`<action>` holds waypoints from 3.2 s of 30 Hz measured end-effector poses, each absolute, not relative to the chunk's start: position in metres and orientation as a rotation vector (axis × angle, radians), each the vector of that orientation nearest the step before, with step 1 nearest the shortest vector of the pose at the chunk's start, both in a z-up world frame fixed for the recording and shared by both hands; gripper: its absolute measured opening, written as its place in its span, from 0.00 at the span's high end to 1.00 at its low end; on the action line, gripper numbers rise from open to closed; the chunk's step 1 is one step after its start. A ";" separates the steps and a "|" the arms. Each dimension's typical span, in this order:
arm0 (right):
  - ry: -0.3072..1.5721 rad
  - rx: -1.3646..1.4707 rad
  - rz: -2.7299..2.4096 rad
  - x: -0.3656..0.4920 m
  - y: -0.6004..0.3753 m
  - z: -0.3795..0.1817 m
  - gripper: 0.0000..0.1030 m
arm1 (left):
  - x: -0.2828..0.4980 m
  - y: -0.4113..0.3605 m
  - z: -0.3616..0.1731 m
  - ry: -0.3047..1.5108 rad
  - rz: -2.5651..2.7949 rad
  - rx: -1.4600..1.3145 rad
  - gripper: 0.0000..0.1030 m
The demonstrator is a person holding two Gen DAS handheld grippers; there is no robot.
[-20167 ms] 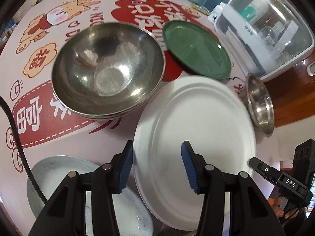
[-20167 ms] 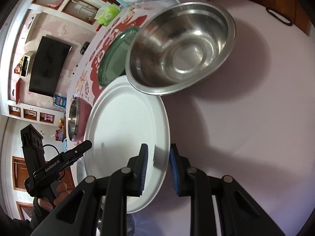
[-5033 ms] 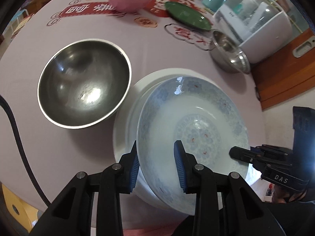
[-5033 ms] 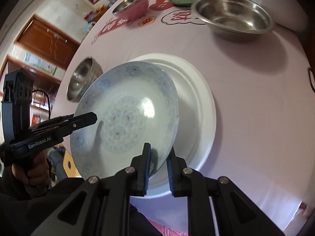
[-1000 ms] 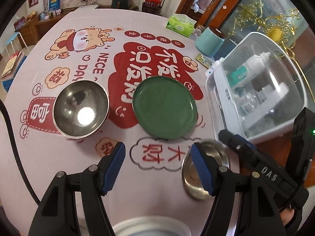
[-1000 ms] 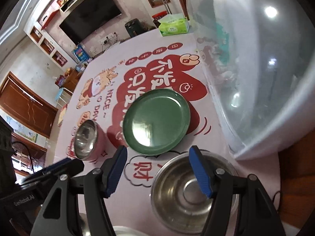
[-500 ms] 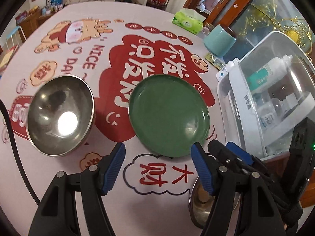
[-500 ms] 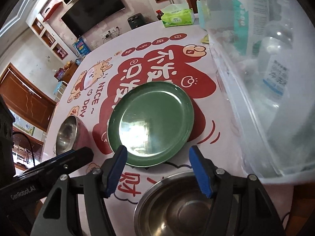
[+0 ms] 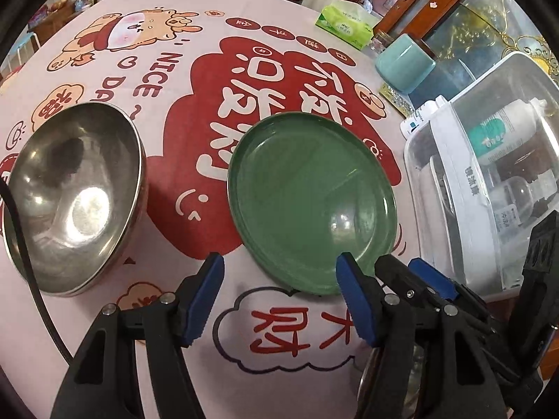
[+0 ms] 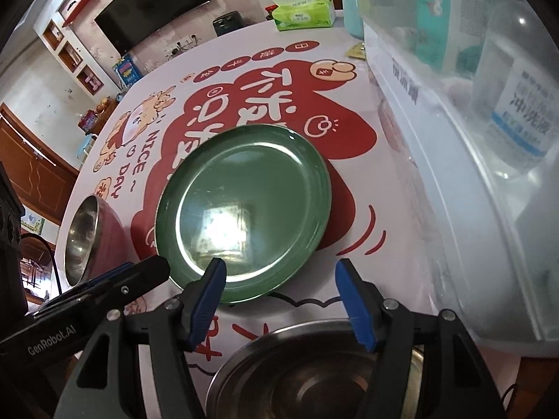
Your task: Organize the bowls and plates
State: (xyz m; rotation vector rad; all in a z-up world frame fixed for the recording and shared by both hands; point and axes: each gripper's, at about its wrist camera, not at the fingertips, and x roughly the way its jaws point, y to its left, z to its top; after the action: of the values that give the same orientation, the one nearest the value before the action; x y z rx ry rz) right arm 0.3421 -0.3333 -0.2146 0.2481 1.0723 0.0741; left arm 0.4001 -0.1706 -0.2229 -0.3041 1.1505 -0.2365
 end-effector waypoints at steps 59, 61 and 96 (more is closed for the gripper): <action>1.035 0.277 0.150 0.346 -0.333 -0.225 0.79 | 0.401 -0.167 -0.237 1.063 -0.155 -0.190 0.75; 1.028 0.277 0.150 0.344 -0.333 -0.221 0.80 | 0.397 -0.167 -0.233 1.055 -0.158 -0.188 0.75; 0.845 0.239 0.177 0.224 -0.323 -0.129 0.80 | 0.264 -0.157 -0.127 0.917 -0.217 -0.178 0.75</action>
State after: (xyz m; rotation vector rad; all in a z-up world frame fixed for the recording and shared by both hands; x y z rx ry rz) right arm 0.2242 -0.3227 -0.1287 0.2389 0.8446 0.1766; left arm 0.2643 -0.1565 -0.1273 -0.1777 0.9171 -0.2169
